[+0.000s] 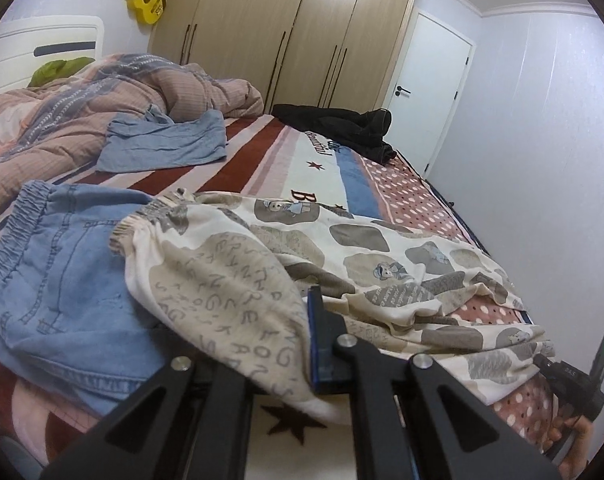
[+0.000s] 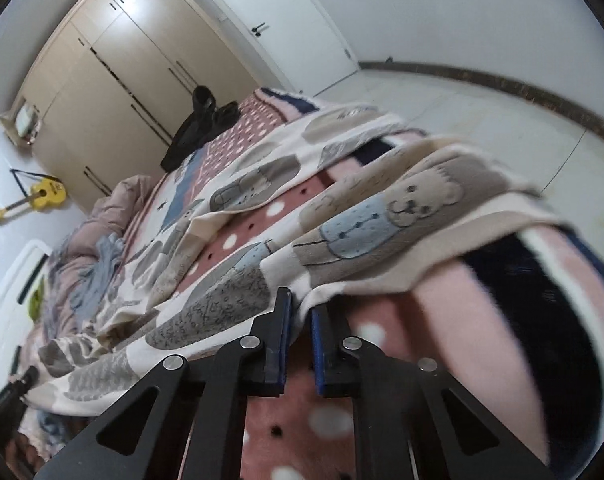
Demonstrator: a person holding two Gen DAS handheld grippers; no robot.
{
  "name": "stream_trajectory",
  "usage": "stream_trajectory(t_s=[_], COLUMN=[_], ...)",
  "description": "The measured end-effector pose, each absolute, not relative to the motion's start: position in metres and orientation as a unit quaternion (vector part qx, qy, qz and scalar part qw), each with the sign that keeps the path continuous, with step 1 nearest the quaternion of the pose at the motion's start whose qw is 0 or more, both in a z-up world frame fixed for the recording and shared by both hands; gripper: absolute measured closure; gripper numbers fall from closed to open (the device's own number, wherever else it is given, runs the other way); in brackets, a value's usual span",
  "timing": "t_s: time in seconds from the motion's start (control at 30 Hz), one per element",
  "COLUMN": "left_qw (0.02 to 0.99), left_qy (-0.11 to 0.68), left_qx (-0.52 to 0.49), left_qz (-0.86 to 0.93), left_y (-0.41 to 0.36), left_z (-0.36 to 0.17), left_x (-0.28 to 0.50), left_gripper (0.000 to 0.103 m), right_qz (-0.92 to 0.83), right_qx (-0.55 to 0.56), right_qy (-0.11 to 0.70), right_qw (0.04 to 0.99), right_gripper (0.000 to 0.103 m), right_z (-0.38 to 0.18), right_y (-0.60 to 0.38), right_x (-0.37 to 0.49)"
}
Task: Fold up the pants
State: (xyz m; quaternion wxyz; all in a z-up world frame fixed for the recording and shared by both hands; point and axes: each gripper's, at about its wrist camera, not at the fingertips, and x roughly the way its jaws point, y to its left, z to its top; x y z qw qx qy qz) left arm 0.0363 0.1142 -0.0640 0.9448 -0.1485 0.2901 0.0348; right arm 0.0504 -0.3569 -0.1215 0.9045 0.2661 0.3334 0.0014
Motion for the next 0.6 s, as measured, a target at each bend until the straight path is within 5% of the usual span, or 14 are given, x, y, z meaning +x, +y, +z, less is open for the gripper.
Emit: stream_trajectory(t_s=[0.4, 0.6], left_qw=[0.946, 0.944], left_qy=[0.297, 0.304], left_qx=[-0.130, -0.127], left_qz=[0.027, 0.025], left_y=[0.107, 0.105], left_z=[-0.061, -0.062], left_x=[0.022, 0.022], left_gripper=[0.099, 0.099], right_qz=[-0.017, 0.024], right_qx=[0.284, 0.336], right_qy=[0.335, 0.334], right_qw=[0.898, 0.881], right_gripper=[0.096, 0.055], right_z=[-0.112, -0.123], right_y=[-0.396, -0.408], right_x=[-0.006, 0.010])
